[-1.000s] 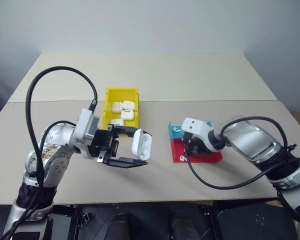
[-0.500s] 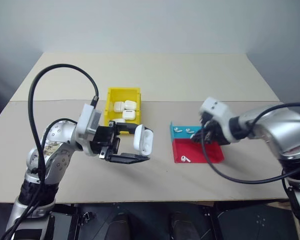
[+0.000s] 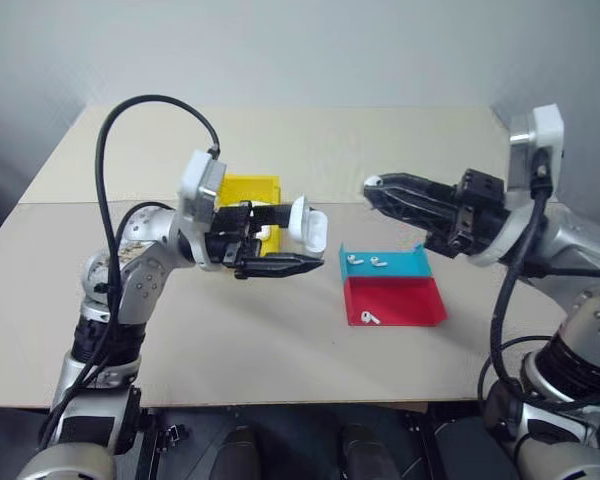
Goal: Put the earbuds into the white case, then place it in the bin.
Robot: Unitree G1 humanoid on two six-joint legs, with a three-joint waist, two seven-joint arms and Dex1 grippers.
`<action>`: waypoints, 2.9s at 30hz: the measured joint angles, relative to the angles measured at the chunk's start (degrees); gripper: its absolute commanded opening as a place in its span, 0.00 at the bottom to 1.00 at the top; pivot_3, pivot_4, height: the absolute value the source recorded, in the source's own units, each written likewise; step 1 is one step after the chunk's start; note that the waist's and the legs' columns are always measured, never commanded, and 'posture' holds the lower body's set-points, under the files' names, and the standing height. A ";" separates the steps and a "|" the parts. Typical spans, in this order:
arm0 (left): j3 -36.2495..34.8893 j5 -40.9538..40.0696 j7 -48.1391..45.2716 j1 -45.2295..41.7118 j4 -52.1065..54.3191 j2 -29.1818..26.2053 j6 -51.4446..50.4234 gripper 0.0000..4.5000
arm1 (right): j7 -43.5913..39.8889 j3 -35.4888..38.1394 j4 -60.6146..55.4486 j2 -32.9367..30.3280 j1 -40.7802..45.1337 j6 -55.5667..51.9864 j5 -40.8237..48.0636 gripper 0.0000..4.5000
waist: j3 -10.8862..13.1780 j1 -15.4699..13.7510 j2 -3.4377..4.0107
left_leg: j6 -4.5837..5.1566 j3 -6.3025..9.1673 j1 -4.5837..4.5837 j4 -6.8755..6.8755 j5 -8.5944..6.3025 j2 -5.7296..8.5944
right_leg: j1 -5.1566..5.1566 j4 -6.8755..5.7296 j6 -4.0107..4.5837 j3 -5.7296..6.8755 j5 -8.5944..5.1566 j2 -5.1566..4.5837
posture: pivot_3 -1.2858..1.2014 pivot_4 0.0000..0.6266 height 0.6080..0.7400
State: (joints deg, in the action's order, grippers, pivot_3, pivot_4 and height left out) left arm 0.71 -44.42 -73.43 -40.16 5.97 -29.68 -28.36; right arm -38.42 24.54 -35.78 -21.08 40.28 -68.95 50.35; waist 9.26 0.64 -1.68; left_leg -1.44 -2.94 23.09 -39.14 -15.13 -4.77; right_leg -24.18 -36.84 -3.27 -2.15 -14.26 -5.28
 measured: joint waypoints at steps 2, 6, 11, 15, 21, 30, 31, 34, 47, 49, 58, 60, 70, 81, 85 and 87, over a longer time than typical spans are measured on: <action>0.03 0.33 -0.58 -0.52 -0.67 1.52 1.16 0.62 | 2.31 -2.81 -0.50 0.77 0.07 2.07 0.44 0.14 | 0.00 0.09 0.00 | 0.00 0.00 0.02 0.00 0.00 0.00 | -0.01 0.01 0.00 0.01 0.00 0.00 | 0.52 0.24 1.00; 0.12 1.02 -0.55 -0.81 -1.28 3.20 2.14 0.62 | 4.88 -5.35 -0.61 0.86 0.07 5.15 2.11 0.14 | 0.00 0.11 0.00 | 0.00 0.01 0.03 0.01 0.00 0.00 | -0.01 0.01 0.00 0.01 0.00 0.00 | 0.52 0.24 1.00; 0.21 1.61 -0.20 -0.81 -1.27 4.42 2.23 0.62 | 6.54 -7.71 -0.57 -0.26 0.06 7.38 4.27 0.14 | 0.00 0.11 0.00 | 0.00 0.01 0.01 0.01 0.00 0.00 | 0.00 0.01 0.00 0.01 0.00 0.00 | 0.52 0.24 1.00; 0.27 2.36 0.26 -0.81 -1.26 4.71 2.32 0.62 | 7.54 -9.47 -0.12 -1.17 -0.14 8.66 5.01 0.14 | 0.00 0.17 0.00 | 0.00 0.01 0.02 0.01 0.00 0.00 | 0.00 0.02 0.00 0.00 0.00 0.00 | 0.52 0.24 1.00; 0.13 2.10 0.98 -0.81 0.94 5.10 2.28 0.62 | 8.47 -11.48 0.14 -3.68 -1.49 11.10 5.02 0.14 | 0.00 0.14 0.00 | 0.00 0.02 0.04 0.01 0.00 0.00 | 0.00 0.05 0.00 0.01 0.00 0.00 | 0.52 0.24 1.00; 0.38 2.04 2.54 -0.26 3.28 5.10 1.76 0.62 | 8.23 -11.94 -0.86 -7.77 -4.62 15.16 7.47 0.14 | 0.00 0.13 0.00 | 0.00 0.02 0.02 0.01 0.00 0.00 | 0.00 0.08 0.00 0.00 0.00 0.00 | 0.52 0.24 1.00; 0.38 2.02 2.54 -0.26 3.33 5.10 1.73 0.62 | 8.21 -12.14 -0.86 -8.10 -4.81 15.75 7.67 0.14 | 0.00 0.16 0.00 | 0.00 0.02 0.02 0.01 0.00 0.00 | 0.00 0.09 0.00 0.00 0.00 0.00 | 0.52 0.24 1.00; 0.41 2.01 2.51 -0.22 3.59 5.09 1.55 0.62 | 8.35 -12.46 -0.87 -8.99 -5.15 16.62 8.30 0.14 | 0.00 0.15 0.00 | 0.00 0.02 0.01 0.01 0.00 0.00 | 0.00 0.11 0.00 -0.01 0.00 0.00 | 0.52 0.24 1.00; 0.12 1.26 3.70 0.06 4.39 5.66 0.66 0.62 | 7.94 -12.92 -0.73 -11.92 -7.13 20.41 9.42 0.59 | 0.00 0.11 0.00 | 0.00 0.02 0.01 0.01 0.00 0.00 | 0.00 0.14 0.00 -0.01 0.00 0.00 | 0.52 0.24 1.00; 0.05 1.22 3.88 0.06 4.41 5.64 0.66 0.62 | 7.61 -13.01 -0.73 -12.10 -7.13 21.00 9.42 0.76 | 0.00 0.11 0.00 | 0.00 0.02 0.01 0.01 0.00 0.00 | -0.01 0.14 0.00 -0.01 0.00 0.00 | 0.52 0.24 1.00; 0.02 1.22 4.24 0.07 4.40 5.62 0.65 0.62 | 7.64 -14.28 -0.77 -12.20 -7.10 22.57 9.59 0.99 | 0.00 0.07 0.00 | 0.00 0.02 0.02 0.01 0.00 0.00 | 0.00 0.14 0.00 -0.01 0.00 0.00 | 0.52 0.24 1.00; 0.02 1.22 4.27 0.07 4.40 5.63 0.65 0.62 | 7.85 -14.28 -0.77 -12.33 -7.11 22.58 9.82 0.99 | 0.00 0.07 0.00 | 0.00 0.02 0.02 0.01 0.00 0.00 | 0.00 0.14 0.00 -0.01 0.00 0.00 | 0.52 0.24 1.00; -0.87 0.65 2.98 0.07 4.32 3.85 0.69 0.62 | 6.33 -11.13 4.66 -18.98 -6.34 22.60 12.20 0.99 | 0.00 0.05 -0.01 | 0.01 0.01 0.00 0.01 0.00 0.00 | 0.00 0.23 0.00 -0.02 0.00 0.00 | 0.52 0.24 1.00; -2.64 0.13 4.07 3.02 5.45 1.99 0.69 0.62 | -14.63 -31.80 27.26 -36.93 6.09 32.72 -19.19 0.62 | 0.01 0.45 0.00 | 0.01 -0.09 -0.05 0.03 -0.01 0.00 | -0.02 0.39 0.00 -0.10 -0.01 0.01 | 0.52 0.24 1.00; -3.06 -0.06 4.49 3.68 6.03 2.05 0.73 0.62 | -26.31 -45.87 40.98 -32.50 15.79 42.59 -33.73 0.31 | 0.03 0.90 0.05 | 0.00 -0.15 -0.05 0.08 0.00 0.00 | -0.09 0.37 0.00 -0.15 0.00 0.01 | 0.52 0.24 1.00; -3.15 -0.12 4.72 4.08 6.19 2.19 0.83 0.62 | -32.11 -51.28 48.74 -29.29 20.56 48.80 -40.24 0.31 | 0.04 0.87 0.06 | -0.01 -0.13 -0.01 0.09 0.01 0.00 | -0.10 0.44 0.00 -0.10 0.00 0.00 | 0.52 0.24 1.00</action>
State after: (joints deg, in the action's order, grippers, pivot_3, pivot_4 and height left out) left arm -2.43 -44.54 -68.71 -36.08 12.15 -27.50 -27.54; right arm -70.52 -26.74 12.95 -50.37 60.84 -20.15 10.11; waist 9.30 1.51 -1.62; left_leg -1.45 -3.08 23.08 -39.05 -15.12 -4.77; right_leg -24.28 -36.40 -3.27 -2.25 -14.26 -5.28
